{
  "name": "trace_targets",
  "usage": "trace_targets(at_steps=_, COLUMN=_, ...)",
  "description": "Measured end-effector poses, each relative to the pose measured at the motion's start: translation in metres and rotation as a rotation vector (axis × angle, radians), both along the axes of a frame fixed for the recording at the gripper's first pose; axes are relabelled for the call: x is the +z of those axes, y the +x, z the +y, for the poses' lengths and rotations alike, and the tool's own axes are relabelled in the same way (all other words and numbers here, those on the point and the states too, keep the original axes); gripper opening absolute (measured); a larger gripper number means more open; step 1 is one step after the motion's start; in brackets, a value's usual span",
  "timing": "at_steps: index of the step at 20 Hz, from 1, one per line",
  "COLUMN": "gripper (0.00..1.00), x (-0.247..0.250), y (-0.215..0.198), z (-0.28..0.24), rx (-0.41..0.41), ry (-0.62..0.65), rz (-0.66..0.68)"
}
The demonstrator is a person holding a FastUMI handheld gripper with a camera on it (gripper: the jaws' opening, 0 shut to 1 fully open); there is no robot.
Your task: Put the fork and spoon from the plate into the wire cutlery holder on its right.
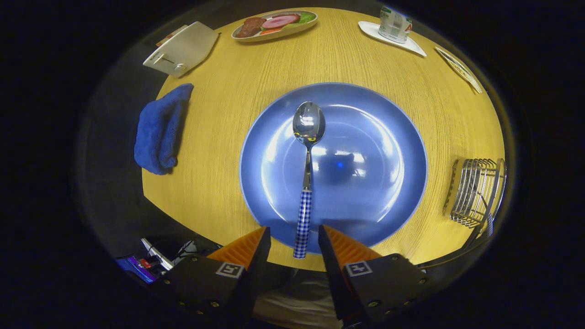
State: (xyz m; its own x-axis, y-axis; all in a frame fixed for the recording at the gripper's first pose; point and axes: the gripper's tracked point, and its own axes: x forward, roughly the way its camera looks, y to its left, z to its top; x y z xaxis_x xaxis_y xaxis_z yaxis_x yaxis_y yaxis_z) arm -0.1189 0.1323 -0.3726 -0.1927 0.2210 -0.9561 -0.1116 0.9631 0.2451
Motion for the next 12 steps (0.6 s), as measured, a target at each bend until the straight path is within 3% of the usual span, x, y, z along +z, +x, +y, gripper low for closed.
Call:
trace_targets(at_steps=1, gripper=0.49, x=-0.002, y=-0.003, z=0.001, rx=0.004, ry=-0.003, rz=0.011)
trace_targets(at_steps=3, gripper=0.48, x=-0.007, y=-0.009, z=0.006, rx=-0.012, ry=0.021, rz=0.035)
trace_targets(at_steps=5, gripper=0.19, x=-0.003, y=-0.002, z=0.009, rx=-0.043, ry=0.035, rz=0.051)
trace_targets(at_steps=12, gripper=0.2, x=-0.001, y=-0.001, z=-0.013, rx=0.027, ry=0.001, rz=0.042)
